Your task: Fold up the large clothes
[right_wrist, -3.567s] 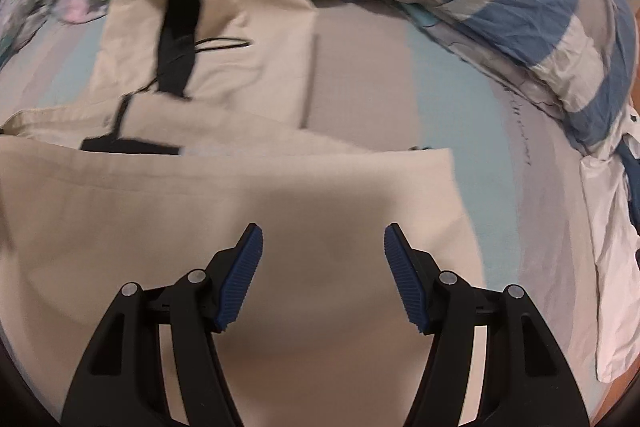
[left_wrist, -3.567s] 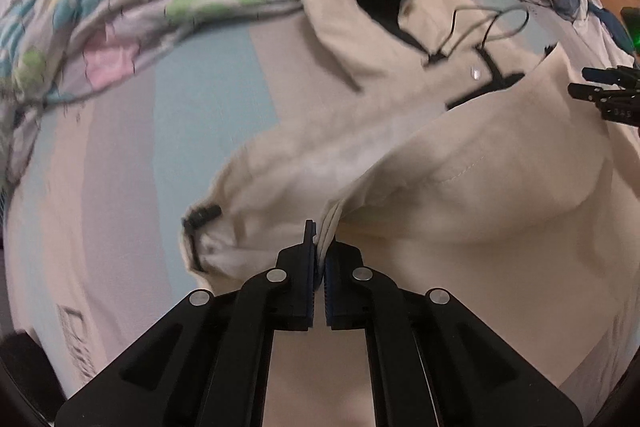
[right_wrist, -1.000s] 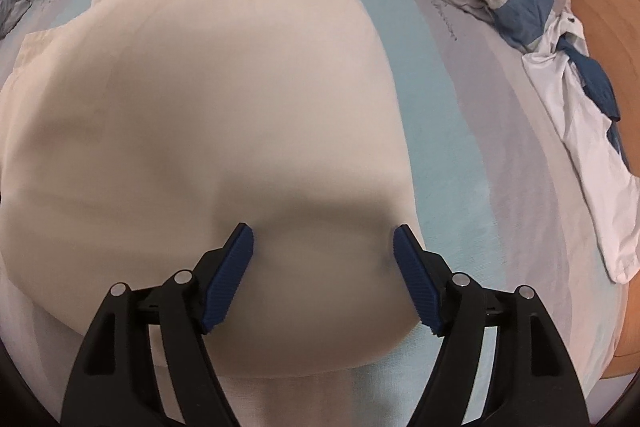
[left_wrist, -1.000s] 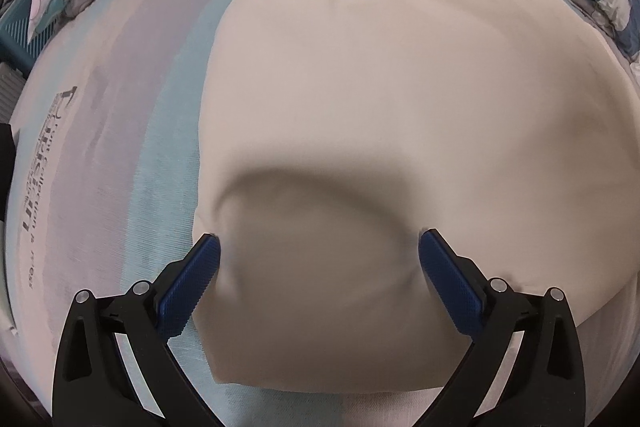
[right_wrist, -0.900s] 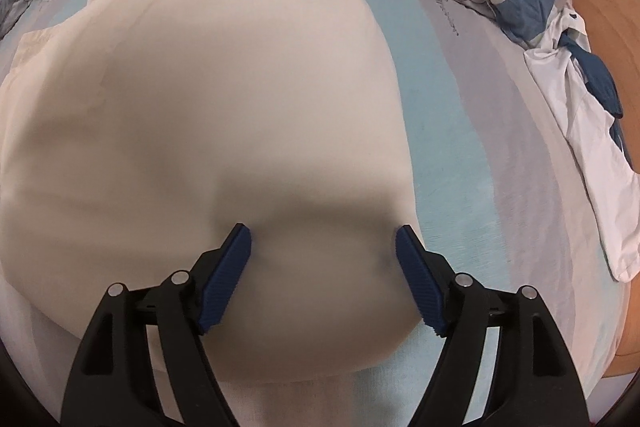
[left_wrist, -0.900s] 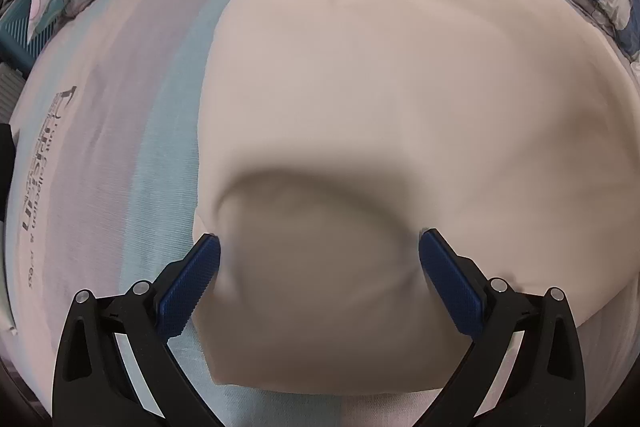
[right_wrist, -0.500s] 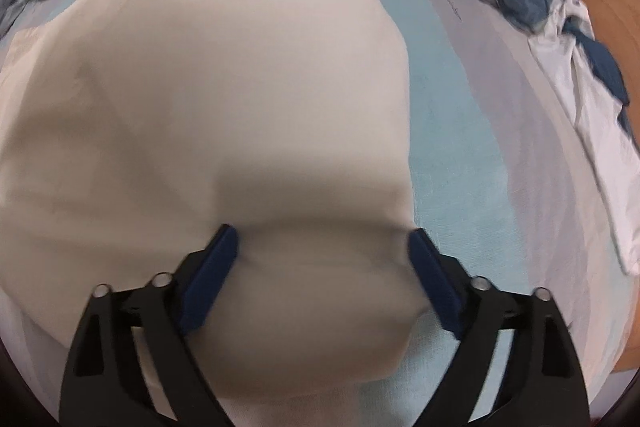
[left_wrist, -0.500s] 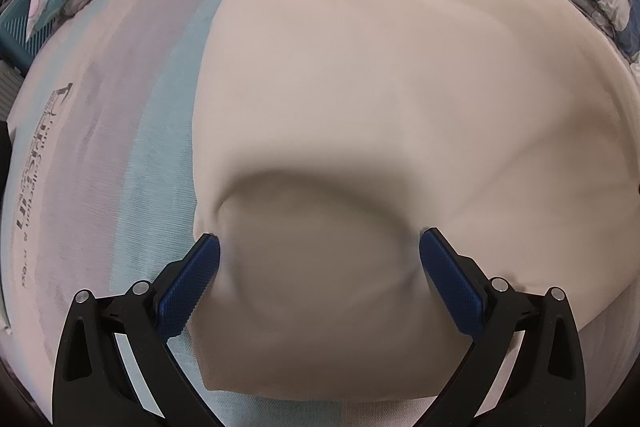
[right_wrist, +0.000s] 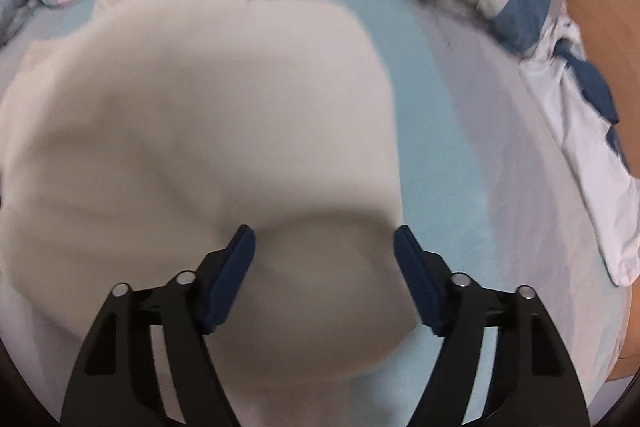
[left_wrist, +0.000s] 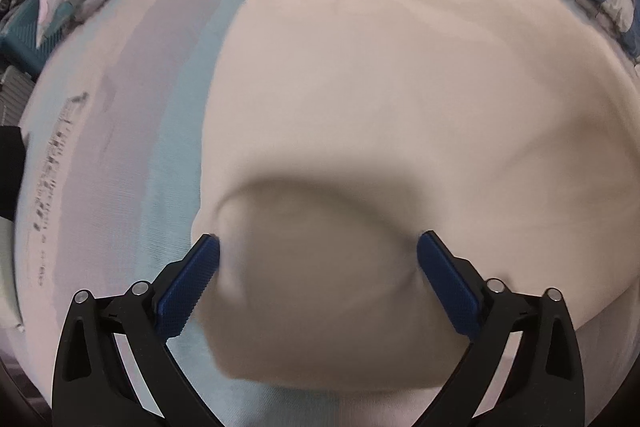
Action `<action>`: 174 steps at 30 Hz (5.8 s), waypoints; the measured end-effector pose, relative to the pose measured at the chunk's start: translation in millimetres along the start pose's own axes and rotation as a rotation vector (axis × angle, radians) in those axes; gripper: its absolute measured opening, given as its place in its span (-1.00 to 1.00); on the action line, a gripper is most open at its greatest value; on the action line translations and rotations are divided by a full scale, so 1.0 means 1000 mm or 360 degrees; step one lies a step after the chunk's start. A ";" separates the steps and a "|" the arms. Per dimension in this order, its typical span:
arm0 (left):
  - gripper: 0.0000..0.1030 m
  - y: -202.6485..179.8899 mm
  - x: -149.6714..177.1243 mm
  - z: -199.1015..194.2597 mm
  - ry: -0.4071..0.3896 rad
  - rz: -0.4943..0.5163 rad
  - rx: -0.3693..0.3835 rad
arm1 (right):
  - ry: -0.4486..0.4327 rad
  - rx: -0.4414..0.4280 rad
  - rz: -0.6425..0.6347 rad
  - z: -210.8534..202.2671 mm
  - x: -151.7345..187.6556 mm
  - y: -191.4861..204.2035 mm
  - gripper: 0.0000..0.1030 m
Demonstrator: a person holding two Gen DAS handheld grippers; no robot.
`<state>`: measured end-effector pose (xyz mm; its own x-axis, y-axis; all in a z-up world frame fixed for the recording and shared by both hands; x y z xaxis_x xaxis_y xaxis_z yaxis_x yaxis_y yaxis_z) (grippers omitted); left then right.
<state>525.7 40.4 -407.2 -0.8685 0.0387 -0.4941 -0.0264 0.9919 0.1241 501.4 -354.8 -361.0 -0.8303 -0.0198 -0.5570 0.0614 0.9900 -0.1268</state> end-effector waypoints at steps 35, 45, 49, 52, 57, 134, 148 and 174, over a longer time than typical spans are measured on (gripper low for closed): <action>0.89 -0.037 -0.251 0.045 -0.0312 0.0069 0.0265 | -0.0189 -0.0458 -0.0148 0.071 -0.253 0.062 0.21; 0.87 -0.073 -0.342 0.149 -0.0194 0.0214 0.0382 | 0.0042 -0.0570 -0.0218 0.202 -0.322 0.106 0.17; 0.83 -0.080 -0.354 0.163 -0.0181 0.0203 0.0441 | 0.0110 -0.0595 -0.0165 0.228 -0.328 0.108 -0.05; 0.38 -0.088 -0.360 0.169 -0.0145 0.0210 0.0448 | 0.0128 -0.0637 -0.0141 0.232 -0.330 0.109 -0.30; -0.56 -0.111 -0.361 0.170 -0.0086 0.0297 0.0443 | 0.0135 -0.0671 -0.0092 0.229 -0.331 0.107 -0.72; -0.41 -0.087 -0.105 -0.002 -0.0487 0.0216 0.0046 | -0.0293 -0.0340 0.0073 -0.032 -0.139 0.044 -1.00; 0.77 -0.073 -0.105 -0.050 -0.0391 0.0166 0.0055 | -0.0085 -0.0718 -0.0068 0.012 -0.215 0.135 -1.00; -0.16 -0.142 -0.127 0.013 -0.0239 0.0253 0.0555 | 0.0027 -0.0695 0.0006 0.059 -0.129 0.128 -1.00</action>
<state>645.7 -103.7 -373.1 -0.7657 0.1863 -0.6156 0.2939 0.9527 -0.0774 649.1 -234.1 -353.5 -0.8396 -0.0174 -0.5429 -0.1724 0.9563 0.2362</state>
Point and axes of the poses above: each gripper's, at about its wrist camera, not at the fingertips, and z roughly the way its jaws point, y to its left, x to its underside, the point moved 5 cm from there along z, roughly the way its jaws point, and after that the axes turned 8 degrees about -y, right-handed, at the moved point
